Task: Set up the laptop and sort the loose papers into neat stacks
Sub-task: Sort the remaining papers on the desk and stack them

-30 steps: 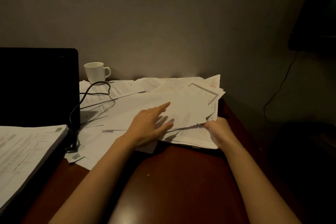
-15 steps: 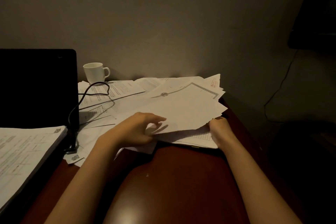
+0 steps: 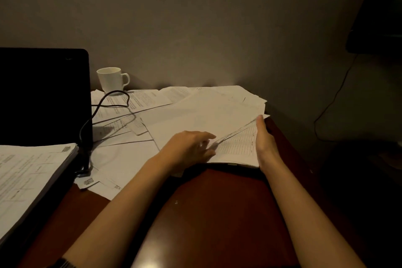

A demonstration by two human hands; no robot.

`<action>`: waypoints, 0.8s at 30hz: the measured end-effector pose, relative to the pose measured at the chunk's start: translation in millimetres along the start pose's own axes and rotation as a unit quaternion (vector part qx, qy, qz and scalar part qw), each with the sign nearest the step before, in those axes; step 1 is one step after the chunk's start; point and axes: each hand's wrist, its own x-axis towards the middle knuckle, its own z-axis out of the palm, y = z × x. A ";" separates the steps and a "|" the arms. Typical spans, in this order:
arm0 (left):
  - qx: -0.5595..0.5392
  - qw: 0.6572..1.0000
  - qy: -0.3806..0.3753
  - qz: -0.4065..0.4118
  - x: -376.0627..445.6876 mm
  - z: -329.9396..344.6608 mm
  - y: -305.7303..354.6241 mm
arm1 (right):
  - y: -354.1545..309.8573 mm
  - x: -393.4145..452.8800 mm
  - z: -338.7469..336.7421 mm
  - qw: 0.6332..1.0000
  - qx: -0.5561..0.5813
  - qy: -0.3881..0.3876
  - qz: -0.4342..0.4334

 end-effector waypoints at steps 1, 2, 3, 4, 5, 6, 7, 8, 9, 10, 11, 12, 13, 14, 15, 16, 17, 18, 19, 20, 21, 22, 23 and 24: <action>0.025 0.999 -0.024 0.014 -1.8 -5.1 -0.7 | -0.2 0.0 -1.3 1.000 -0.009 -0.012 -0.004; 0.048 0.998 -0.033 0.032 -4.9 -10.0 -2.7 | -0.2 -0.6 -2.4 1.000 -0.019 -0.022 -0.007; 0.068 0.996 -0.041 0.044 -8.9 -14.9 -6.3 | 0.0 0.0 -2.6 0.999 -0.028 -0.023 -0.014; 0.086 0.994 -0.061 0.041 -12.9 -20.2 -10.6 | 0.4 0.9 -3.2 0.999 -0.034 -0.023 -0.019; 0.101 0.990 -0.092 0.026 -15.8 -24.4 -14.8 | 0.7 2.0 -3.4 0.999 -0.037 -0.021 -0.020; 0.112 0.986 -0.125 0.005 -17.6 -27.1 -17.7 | -0.2 1.7 -3.2 0.999 -0.040 -0.020 -0.016; 0.115 0.982 -0.148 -0.015 -19.4 -27.9 -19.9 | -0.4 1.2 -2.9 0.999 -0.040 -0.020 -0.011; 0.114 0.980 -0.159 -0.031 -19.9 -28.4 -21.7 | -0.7 0.7 -2.8 0.999 -0.042 -0.021 -0.008; 0.108 0.981 -0.157 -0.043 -20.4 -28.0 -23.2 | 0.0 0.6 -2.6 0.999 -0.046 -0.023 -0.009; 0.100 0.983 -0.146 -0.047 -20.6 -27.3 -25.3 | 0.3 0.0 -2.3 0.998 -0.050 -0.022 -0.014; 0.094 0.985 -0.135 -0.045 -20.6 -26.4 -27.6 | 1.2 0.7 -2.0 0.998 -0.052 -0.020 -0.021; 0.089 0.987 -0.129 -0.043 -20.8 -25.3 -30.6 | 1.2 0.3 -1.9 0.998 -0.051 -0.019 -0.026; 0.078 0.988 -0.125 -0.043 -20.9 -25.2 -34.2 | 1.5 0.6 -1.6 0.998 -0.049 -0.020 -0.028; 0.060 0.990 -0.121 -0.046 -21.3 -26.4 -37.0 | 1.3 0.2 -1.4 0.998 -0.048 -0.022 -0.027; 0.041 0.991 -0.115 -0.050 -22.0 -28.3 -39.5 | 1.2 0.0 -1.5 0.998 -0.044 -0.026 -0.027; 0.026 0.992 -0.109 -0.053 -22.7 -30.4 -42.1 | 1.1 -1.6 -2.1 0.998 -0.042 -0.030 -0.027; 0.016 0.993 -0.102 -0.052 -23.2 -32.4 -44.4 | 1.7 -2.0 -2.8 0.998 -0.043 -0.033 -0.028; 0.012 0.994 -0.098 -0.049 -23.6 -34.2 -47.2 | 2.0 -3.1 -3.6 0.997 -0.053 -0.038 -0.031; 0.012 0.995 -0.092 -0.045 -23.9 -35.4 -50.3 | 3.0 -2.9 -4.3 0.996 -0.068 -0.043 -0.039; 0.013 0.995 -0.084 -0.049 -24.5 -36.7 -53.8 | 4.0 -2.5 -5.0 0.994 -0.085 -0.045 -0.046; 0.013 0.996 -0.070 -0.056 -25.1 -37.8 -57.0 | 4.9 -1.2 -5.3 0.993 -0.099 -0.044 -0.048; 0.017 0.996 -0.053 -0.066 -25.7 -39.0 -60.2 | 5.0 -1.1 -5.4 0.992 -0.109 -0.041 -0.047; 0.024 0.996 -0.033 -0.077 -26.1 -39.5 -62.7 | 5.3 -0.6 -5.2 0.992 -0.114 -0.039 -0.045; 0.031 0.996 -0.010 -0.086 -26.9 -39.8 -63.1 | 4.7 -1.1 -5.1 0.991 -0.119 -0.040 -0.043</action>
